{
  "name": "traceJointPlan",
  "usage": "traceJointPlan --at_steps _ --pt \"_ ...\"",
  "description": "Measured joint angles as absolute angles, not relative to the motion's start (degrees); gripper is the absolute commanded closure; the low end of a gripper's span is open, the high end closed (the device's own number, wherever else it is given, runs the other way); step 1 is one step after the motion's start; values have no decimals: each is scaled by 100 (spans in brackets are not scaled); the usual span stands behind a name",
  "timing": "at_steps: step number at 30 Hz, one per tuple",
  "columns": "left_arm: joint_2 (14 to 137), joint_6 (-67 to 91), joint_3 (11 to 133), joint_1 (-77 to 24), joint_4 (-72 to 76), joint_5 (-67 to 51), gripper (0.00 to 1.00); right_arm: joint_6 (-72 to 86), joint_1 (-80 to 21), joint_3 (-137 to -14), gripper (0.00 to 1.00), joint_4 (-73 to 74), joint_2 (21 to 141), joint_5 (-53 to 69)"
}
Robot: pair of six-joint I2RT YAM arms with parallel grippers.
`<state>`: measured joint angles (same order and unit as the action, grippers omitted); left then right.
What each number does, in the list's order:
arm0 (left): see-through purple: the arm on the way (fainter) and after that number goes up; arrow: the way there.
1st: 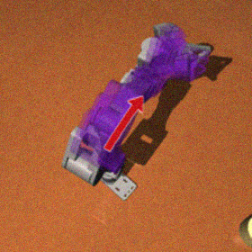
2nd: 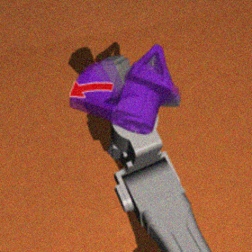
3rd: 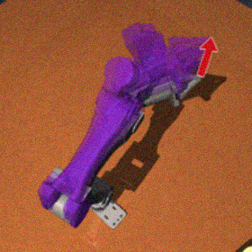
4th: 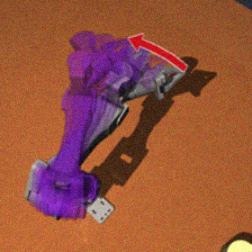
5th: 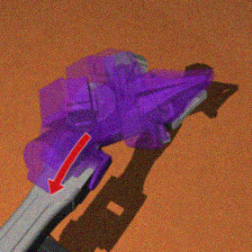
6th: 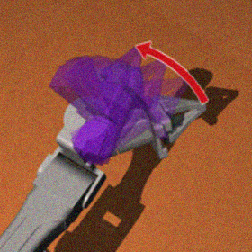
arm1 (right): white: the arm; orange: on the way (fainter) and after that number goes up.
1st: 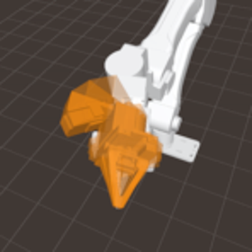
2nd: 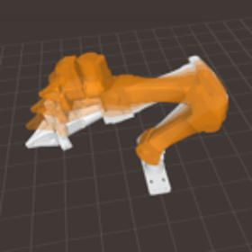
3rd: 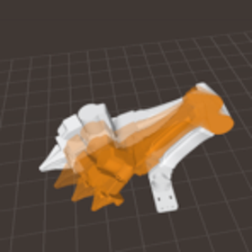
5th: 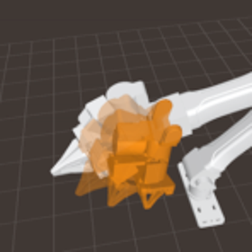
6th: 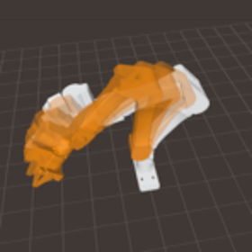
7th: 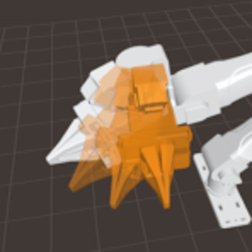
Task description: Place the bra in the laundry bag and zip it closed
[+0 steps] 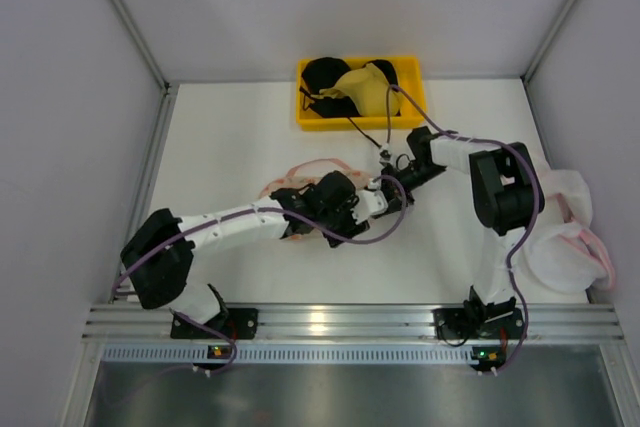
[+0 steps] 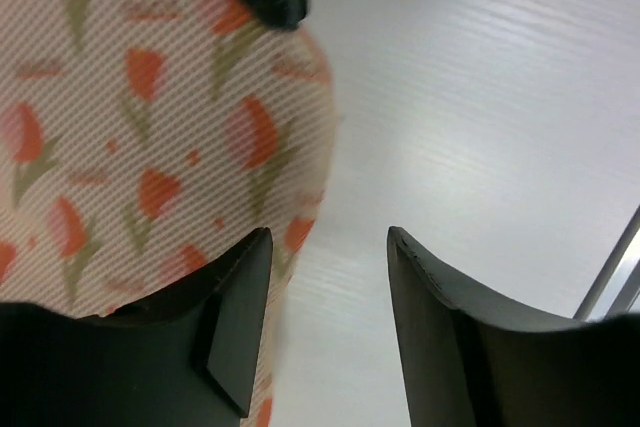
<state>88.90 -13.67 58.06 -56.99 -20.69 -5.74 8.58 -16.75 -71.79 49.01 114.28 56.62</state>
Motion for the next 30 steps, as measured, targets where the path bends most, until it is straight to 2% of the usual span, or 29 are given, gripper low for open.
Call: traceJointPlan --at_steps 1,2,3,6,10,17,20,23,30 --pt "8790 -1378 5808 -5603 -2171 -572 35 840 -1678 -7188 78 4904 11428 5625" --pt "8676 -1417 5817 -5441 -2285 -576 34 799 -1678 -7205 70 4921 11430 5564" --pt "8593 -1455 5852 -5249 -2421 -622 33 755 -1678 -7214 54 4912 11430 5513" --pt "8578 -1669 6012 -4713 -2705 -687 33 637 -1678 -7249 24 4932 11430 5380" --pt "8796 -2058 6193 -4152 -2965 -698 33 548 -1675 -7415 2 5004 11430 5118" --pt "10237 -2270 6615 -3981 -3028 -593 35 290 -1402 -8003 0 5196 11417 4633" --pt "10464 -2104 6860 -3719 -3135 -659 37 180 -1048 -8071 1 5245 11306 4466" --pt "10593 -1868 6997 -3188 -3179 -626 37 40 -615 -8071 1 5354 11072 4226" --pt "11041 -1083 7682 -1175 -3575 -224 37 -178 -198 -8060 0 5502 10591 3854"
